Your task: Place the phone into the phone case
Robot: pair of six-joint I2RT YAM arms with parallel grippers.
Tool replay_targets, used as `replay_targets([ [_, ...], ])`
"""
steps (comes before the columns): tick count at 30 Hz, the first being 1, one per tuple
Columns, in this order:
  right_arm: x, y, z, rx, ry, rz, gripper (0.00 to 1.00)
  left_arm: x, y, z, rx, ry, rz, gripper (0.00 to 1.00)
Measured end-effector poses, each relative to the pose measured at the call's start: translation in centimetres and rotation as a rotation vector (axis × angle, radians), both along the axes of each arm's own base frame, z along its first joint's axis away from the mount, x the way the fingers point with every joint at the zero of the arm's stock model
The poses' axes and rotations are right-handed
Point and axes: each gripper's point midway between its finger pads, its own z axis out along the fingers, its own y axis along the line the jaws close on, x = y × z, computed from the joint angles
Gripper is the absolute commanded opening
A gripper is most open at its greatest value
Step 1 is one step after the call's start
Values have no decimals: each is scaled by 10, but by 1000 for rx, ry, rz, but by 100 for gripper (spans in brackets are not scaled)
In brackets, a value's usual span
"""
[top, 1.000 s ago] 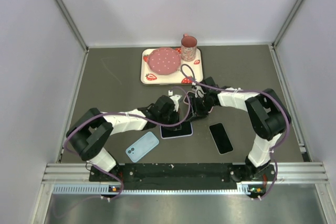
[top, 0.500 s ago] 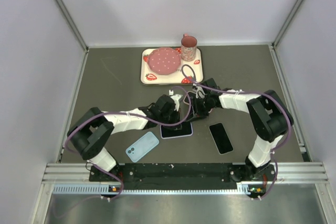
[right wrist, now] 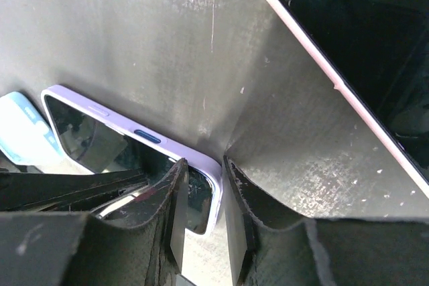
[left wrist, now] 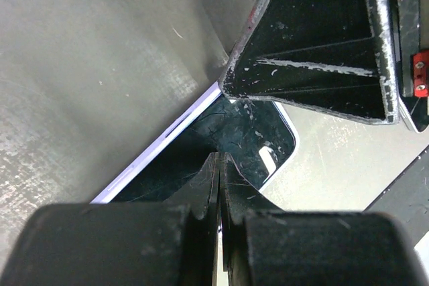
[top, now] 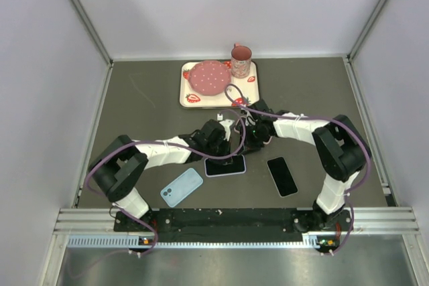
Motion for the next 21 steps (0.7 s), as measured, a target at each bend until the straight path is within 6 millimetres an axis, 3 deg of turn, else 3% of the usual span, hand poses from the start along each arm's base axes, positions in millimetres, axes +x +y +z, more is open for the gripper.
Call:
replay_targets([
  [6, 0, 0, -2, -74, -38, 4, 12, 3, 2, 0, 14, -12, 7, 0],
  [8, 0, 0, -1, -96, -54, 9, 2, 4, 2, 0, 19, -15, 10, 0],
  [11, 2, -1, 1, -134, -89, 13, 0, 5, 3, 0, 25, -20, 13, 0],
  [16, 5, -2, 7, -158, -132, 11, 3, 6, 3, 0, 28, -21, 16, 0],
  [21, 4, -3, 12, -157, -153, 20, 26, 7, 6, 2, 38, -30, 27, 13],
])
